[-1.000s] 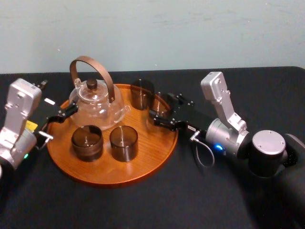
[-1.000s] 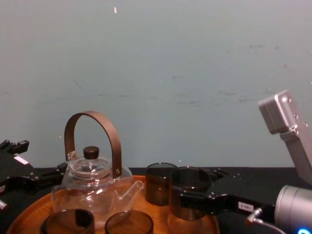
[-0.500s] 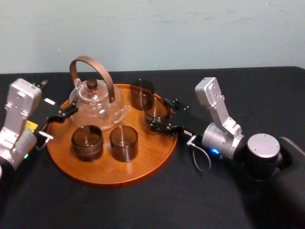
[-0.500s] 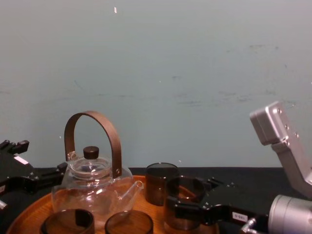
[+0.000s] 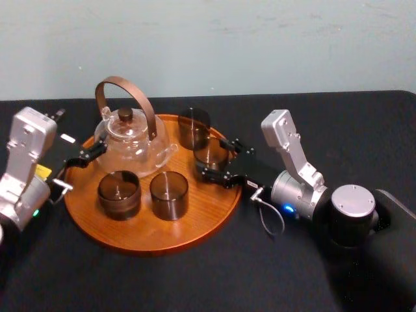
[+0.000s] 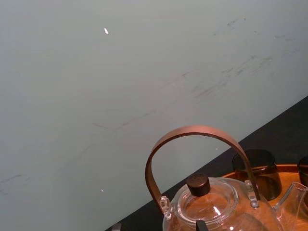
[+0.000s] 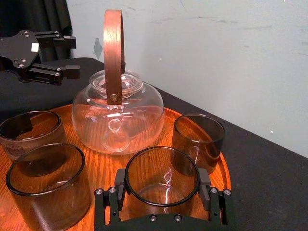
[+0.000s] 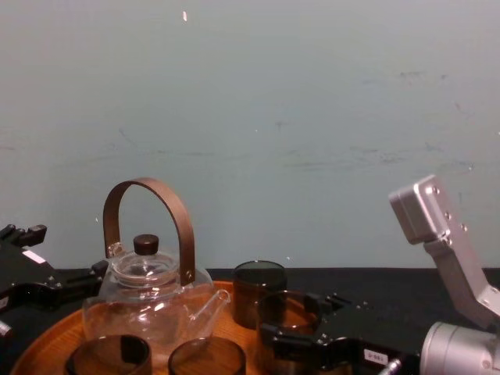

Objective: Pick up the glass from the table and place it on the tray.

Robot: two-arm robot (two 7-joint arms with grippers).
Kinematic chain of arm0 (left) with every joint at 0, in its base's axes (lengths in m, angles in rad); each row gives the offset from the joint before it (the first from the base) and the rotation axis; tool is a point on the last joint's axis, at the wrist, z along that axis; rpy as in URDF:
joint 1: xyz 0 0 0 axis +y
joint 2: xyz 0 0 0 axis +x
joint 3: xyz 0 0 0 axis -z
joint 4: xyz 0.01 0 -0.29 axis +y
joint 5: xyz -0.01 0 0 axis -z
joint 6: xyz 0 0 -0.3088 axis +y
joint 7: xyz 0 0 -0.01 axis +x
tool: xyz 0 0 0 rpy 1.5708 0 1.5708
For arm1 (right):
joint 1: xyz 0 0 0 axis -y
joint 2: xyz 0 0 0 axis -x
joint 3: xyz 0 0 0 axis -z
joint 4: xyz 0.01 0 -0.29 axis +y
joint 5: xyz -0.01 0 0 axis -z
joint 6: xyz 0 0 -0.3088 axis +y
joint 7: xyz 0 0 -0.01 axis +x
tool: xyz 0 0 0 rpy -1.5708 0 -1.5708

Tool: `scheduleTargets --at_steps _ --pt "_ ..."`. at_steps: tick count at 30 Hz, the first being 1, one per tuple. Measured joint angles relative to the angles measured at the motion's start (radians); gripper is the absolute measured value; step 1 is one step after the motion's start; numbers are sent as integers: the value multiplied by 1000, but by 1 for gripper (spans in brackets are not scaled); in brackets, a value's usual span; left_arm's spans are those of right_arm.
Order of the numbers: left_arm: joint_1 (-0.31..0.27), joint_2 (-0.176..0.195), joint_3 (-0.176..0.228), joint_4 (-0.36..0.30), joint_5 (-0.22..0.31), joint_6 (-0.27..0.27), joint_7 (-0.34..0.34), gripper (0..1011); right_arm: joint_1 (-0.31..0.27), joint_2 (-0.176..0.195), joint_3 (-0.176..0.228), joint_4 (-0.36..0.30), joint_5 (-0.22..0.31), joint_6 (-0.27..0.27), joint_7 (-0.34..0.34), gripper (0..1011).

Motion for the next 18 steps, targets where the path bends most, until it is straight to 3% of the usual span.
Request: scheduleTargets --at_steps 18 --pt "0 0 0 0 0 0 0 1002 2 -6 -1 10 -11 -6 -8 902"
